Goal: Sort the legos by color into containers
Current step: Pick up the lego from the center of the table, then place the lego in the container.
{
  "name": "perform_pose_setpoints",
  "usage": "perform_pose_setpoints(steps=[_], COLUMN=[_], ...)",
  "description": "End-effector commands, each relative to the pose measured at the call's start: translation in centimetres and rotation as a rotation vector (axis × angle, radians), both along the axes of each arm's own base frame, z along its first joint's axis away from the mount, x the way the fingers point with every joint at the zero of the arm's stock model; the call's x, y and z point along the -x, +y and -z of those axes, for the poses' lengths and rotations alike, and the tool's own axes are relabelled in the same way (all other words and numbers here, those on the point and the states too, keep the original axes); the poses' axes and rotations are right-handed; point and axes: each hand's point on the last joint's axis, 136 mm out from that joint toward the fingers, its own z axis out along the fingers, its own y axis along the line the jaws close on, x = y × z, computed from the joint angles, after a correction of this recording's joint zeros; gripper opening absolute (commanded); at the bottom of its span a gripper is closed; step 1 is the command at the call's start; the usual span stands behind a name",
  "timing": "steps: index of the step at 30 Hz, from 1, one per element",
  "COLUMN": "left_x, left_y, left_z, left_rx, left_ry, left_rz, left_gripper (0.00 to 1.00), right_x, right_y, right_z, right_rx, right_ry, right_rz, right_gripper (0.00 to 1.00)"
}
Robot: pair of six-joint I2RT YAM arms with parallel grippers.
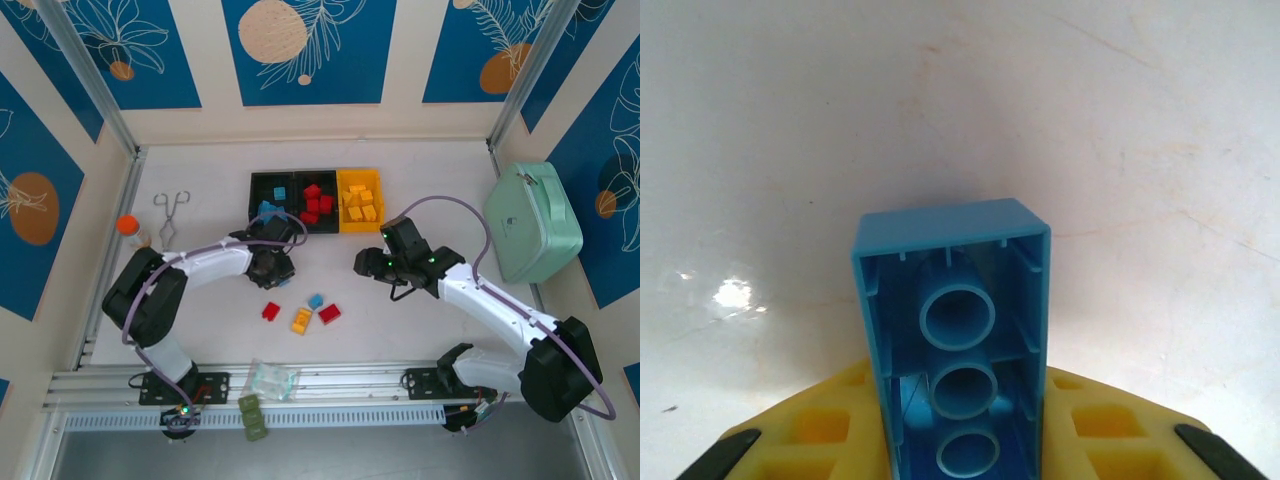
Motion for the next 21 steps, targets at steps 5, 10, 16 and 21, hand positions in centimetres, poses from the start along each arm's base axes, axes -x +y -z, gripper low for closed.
perform_pose_setpoints(steps=[5,10,16,21], left_x=[-0.4,-2.8,-7.4,-11.3], left_y=[2.0,3.0,3.7,3.5], left_z=[-4.8,-9.1,-12.5,-13.1], left_rx=[-0.008,-0.056,-0.152,-0.218], left_ry=[-0.106,-0.203,-0.265,-0.267], left_rz=[0.116,0.190,0.267,0.310], left_gripper=[0.27,0.27,0.27,0.27], right_x=[2.7,2.8,2.8,3.0], right_y=[5.1,5.8,6.6,6.8], right_z=[-1.3,-1.4,-1.3,-1.0], right_rx=[-0.186,-0.177,-0.163,-0.138], right_ry=[-0.030,-0.035,-0.031,-0.040], right_rz=[-0.238,-0.249,-0.260,-0.258], right_gripper=[0.56,0.56,0.56,0.56])
